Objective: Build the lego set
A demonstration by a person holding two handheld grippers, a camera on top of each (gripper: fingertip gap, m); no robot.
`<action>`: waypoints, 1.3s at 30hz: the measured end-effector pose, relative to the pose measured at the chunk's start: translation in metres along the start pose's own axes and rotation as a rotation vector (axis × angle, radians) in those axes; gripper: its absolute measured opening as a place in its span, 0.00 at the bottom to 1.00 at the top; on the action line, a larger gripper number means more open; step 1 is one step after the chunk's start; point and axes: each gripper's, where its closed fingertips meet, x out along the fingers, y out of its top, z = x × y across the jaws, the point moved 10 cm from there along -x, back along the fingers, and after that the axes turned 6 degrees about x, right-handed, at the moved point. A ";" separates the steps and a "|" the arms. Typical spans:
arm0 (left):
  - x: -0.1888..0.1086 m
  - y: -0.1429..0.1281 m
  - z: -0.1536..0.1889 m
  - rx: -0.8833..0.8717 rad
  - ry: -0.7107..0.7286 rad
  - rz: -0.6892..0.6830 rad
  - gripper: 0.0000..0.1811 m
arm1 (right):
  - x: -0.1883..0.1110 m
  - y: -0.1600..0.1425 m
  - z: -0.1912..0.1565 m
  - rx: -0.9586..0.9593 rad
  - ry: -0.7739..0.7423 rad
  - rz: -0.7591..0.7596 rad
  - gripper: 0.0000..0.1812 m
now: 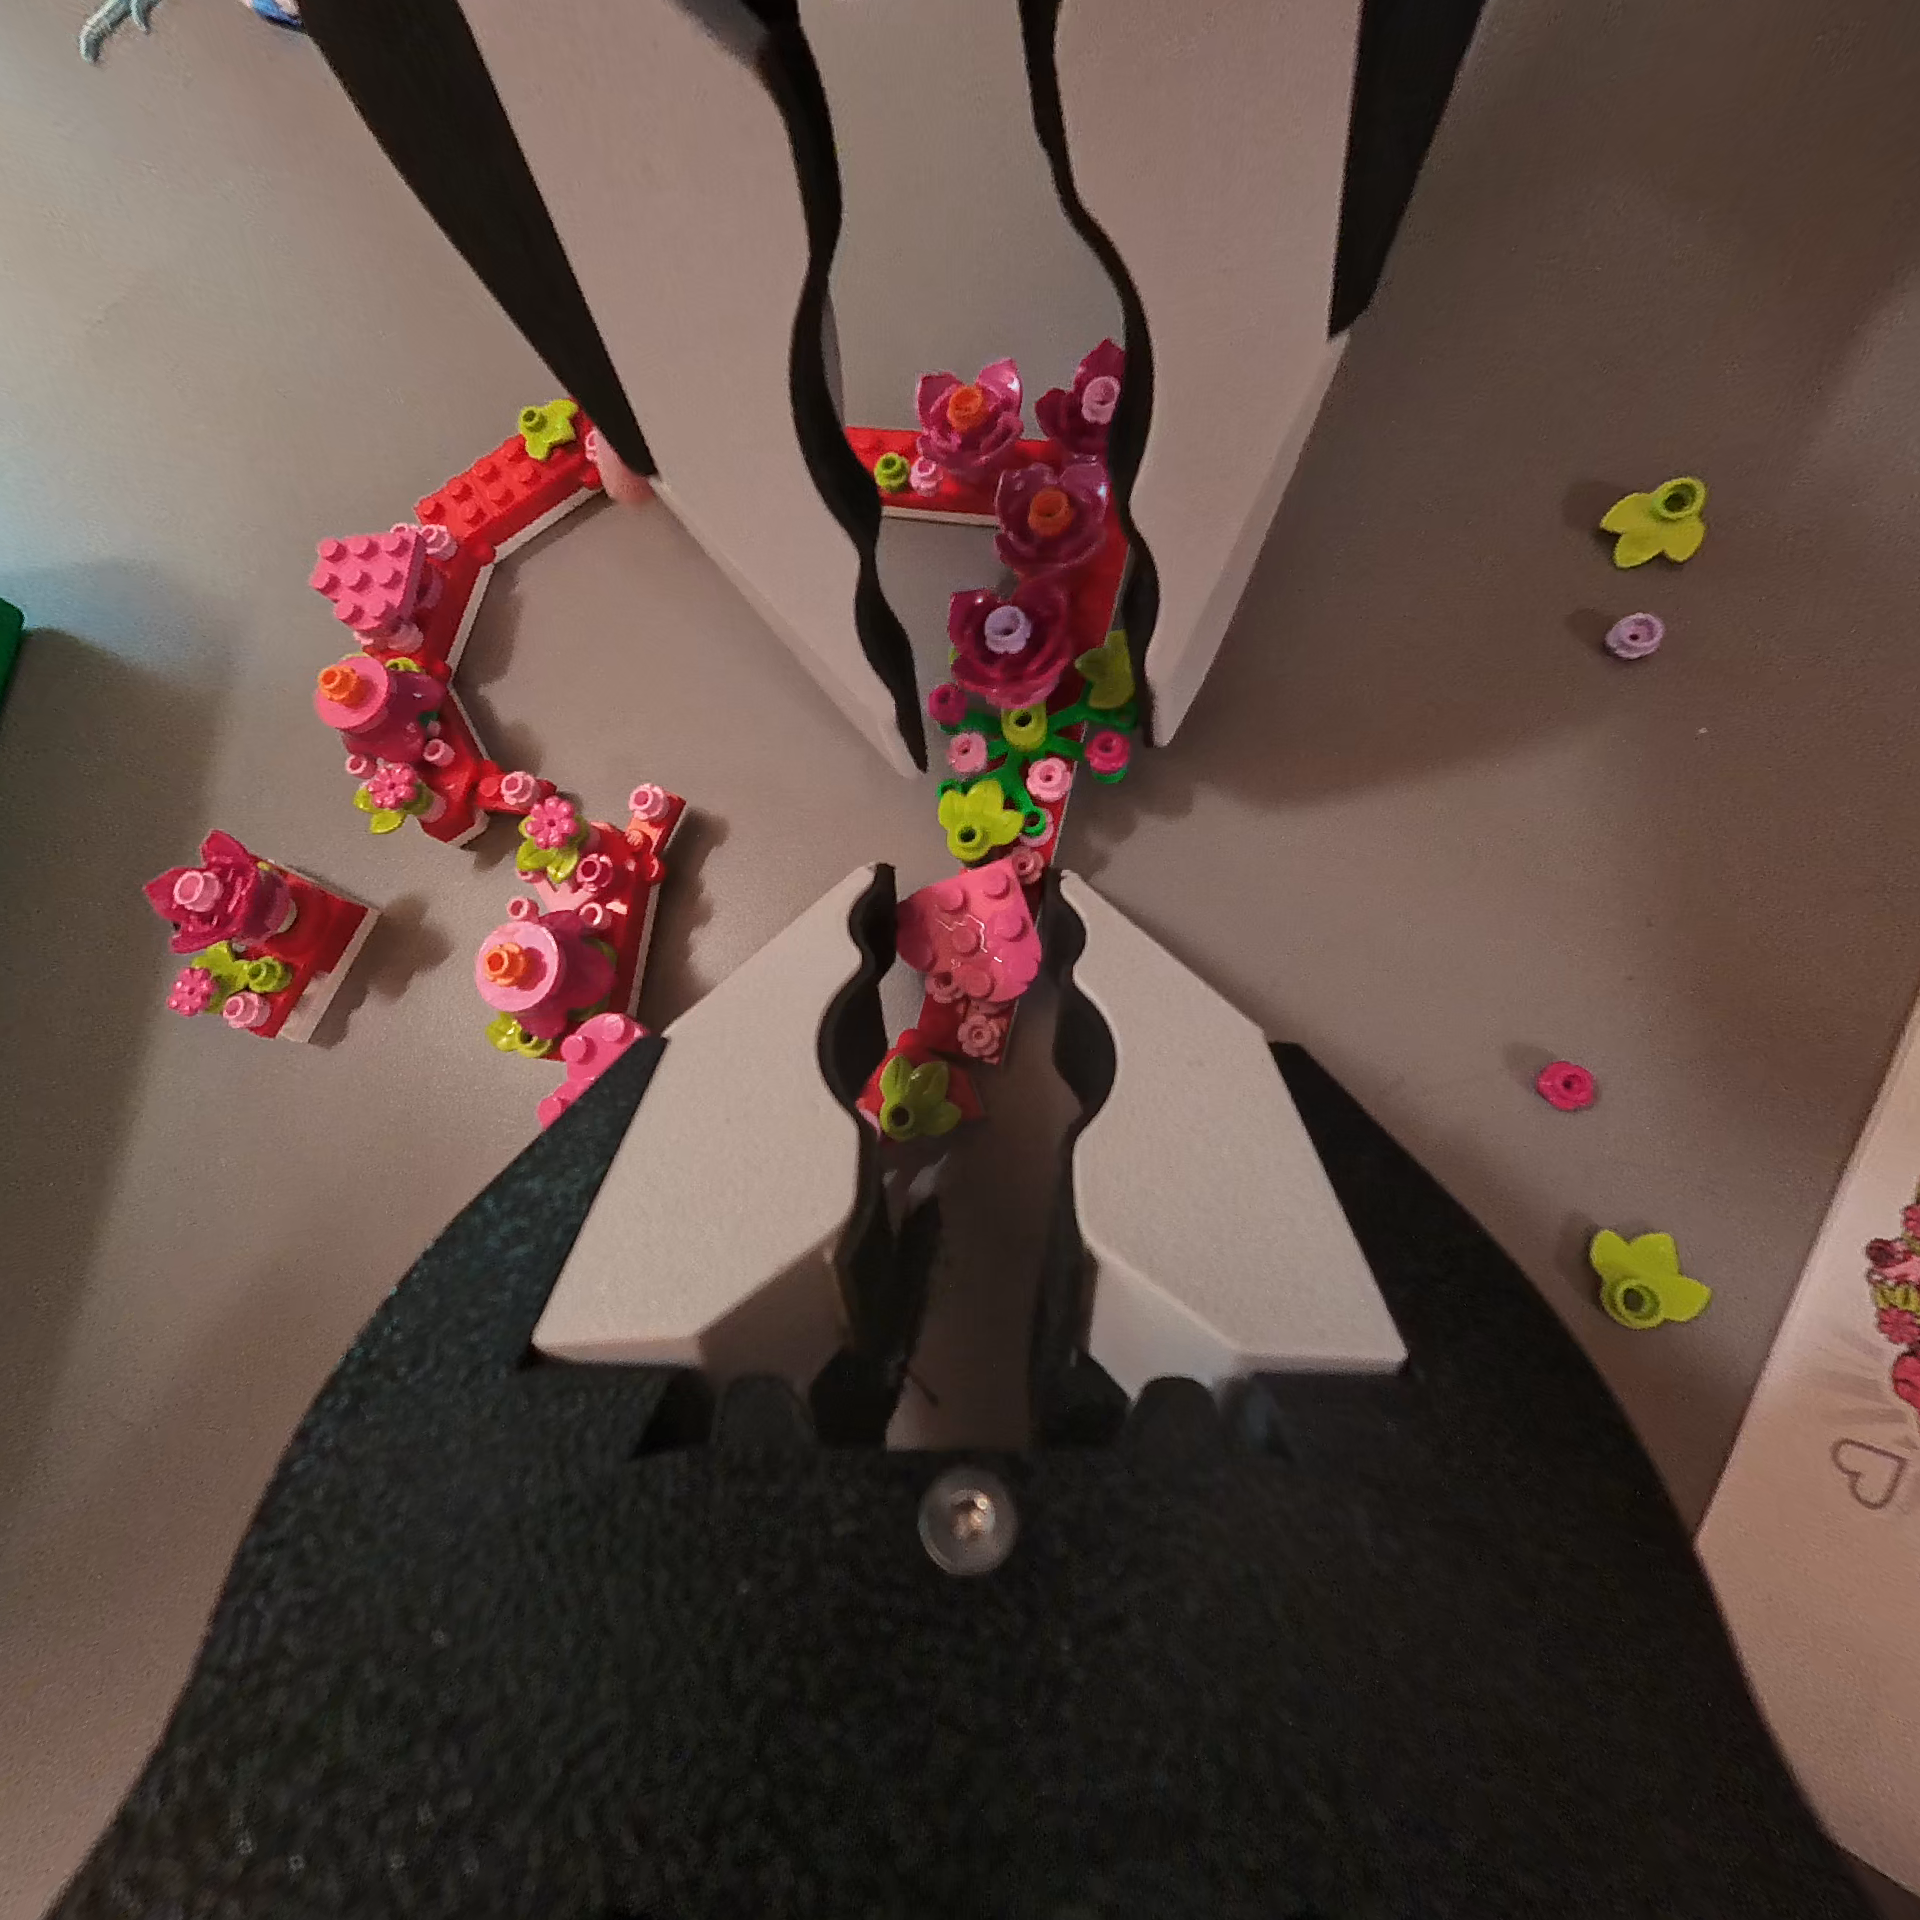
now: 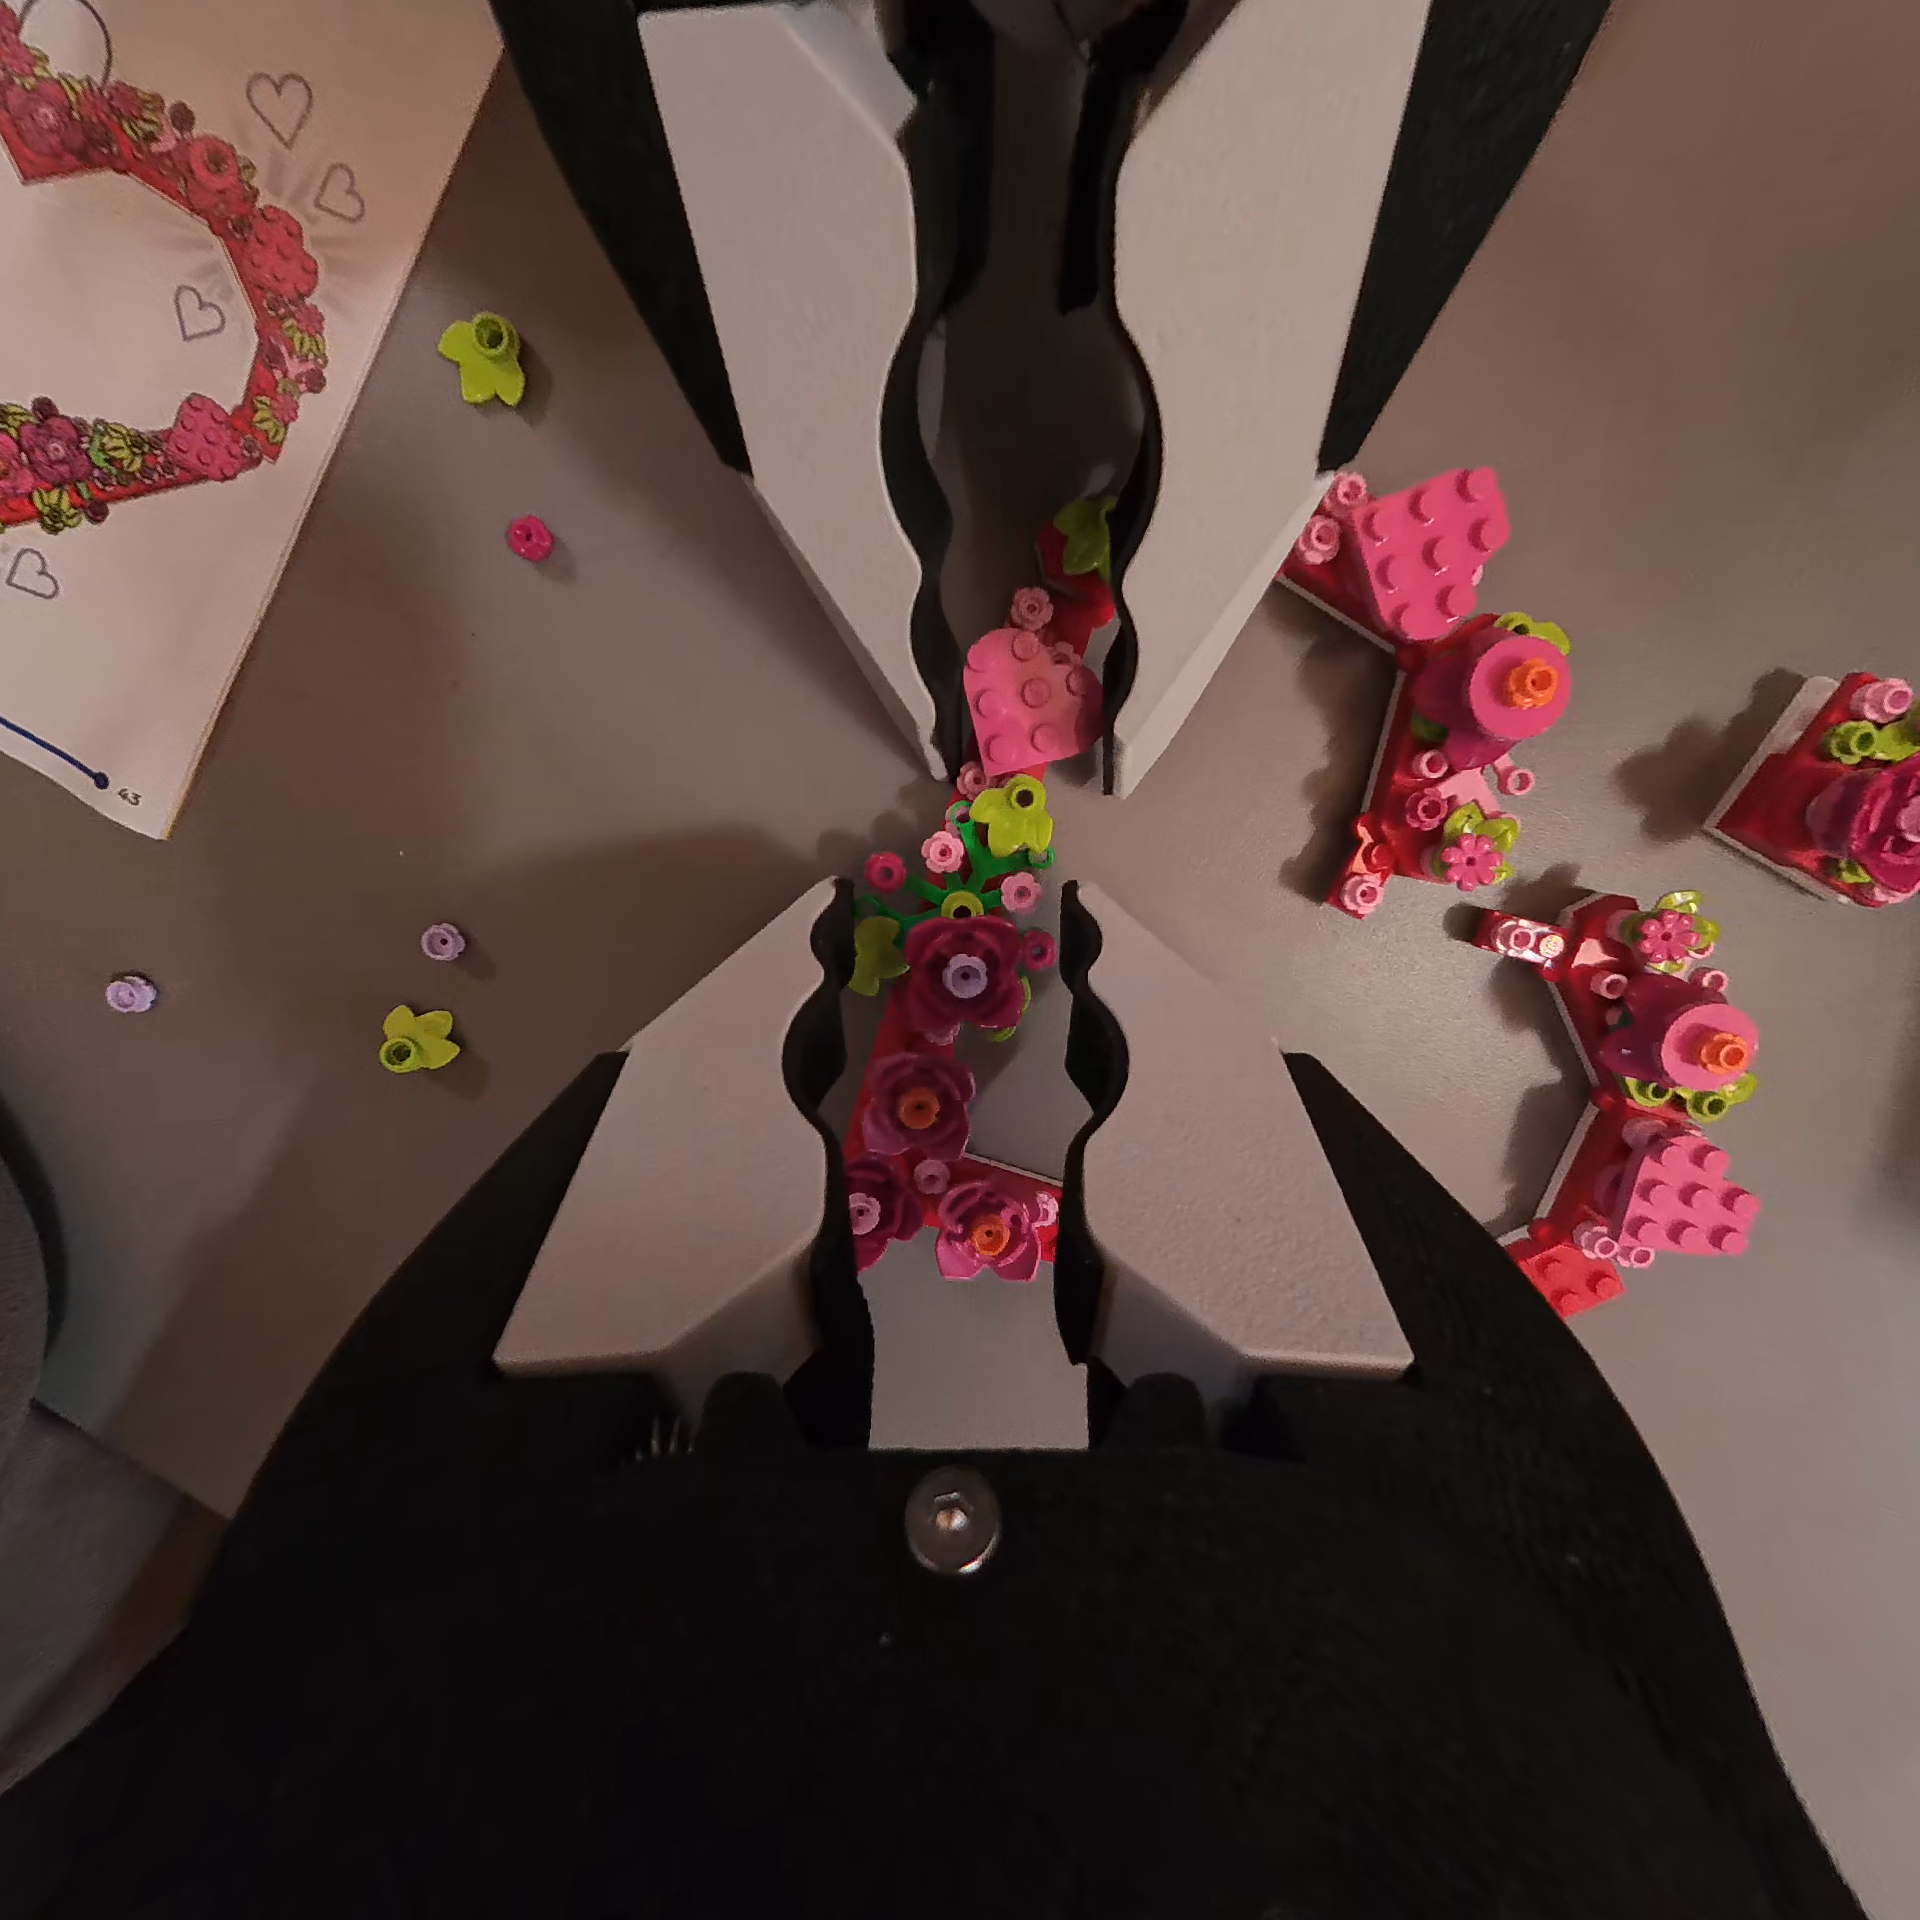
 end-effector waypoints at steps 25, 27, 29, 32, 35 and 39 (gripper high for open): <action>0.000 0.000 0.000 0.000 0.000 -0.001 0.14 | -0.004 0.008 -0.001 -0.036 -0.035 0.094 0.10; 0.000 0.000 0.000 0.000 0.000 -0.001 0.14 | -0.002 0.007 -0.002 -0.048 -0.044 0.088 0.09; 0.000 0.000 0.000 0.001 0.000 -0.001 0.14 | 0.000 0.006 -0.001 -0.048 -0.047 0.090 0.06; 0.000 0.000 0.000 0.001 0.000 -0.001 0.14 | 0.001 0.006 0.000 -0.046 -0.055 0.099 0.04; 0.000 0.000 0.000 0.001 0.000 0.000 0.14 | 0.001 0.005 0.001 -0.042 -0.052 0.109 0.03; 0.000 0.000 0.000 0.001 0.000 0.000 0.14 | 0.001 0.005 0.001 -0.038 -0.050 0.115 0.03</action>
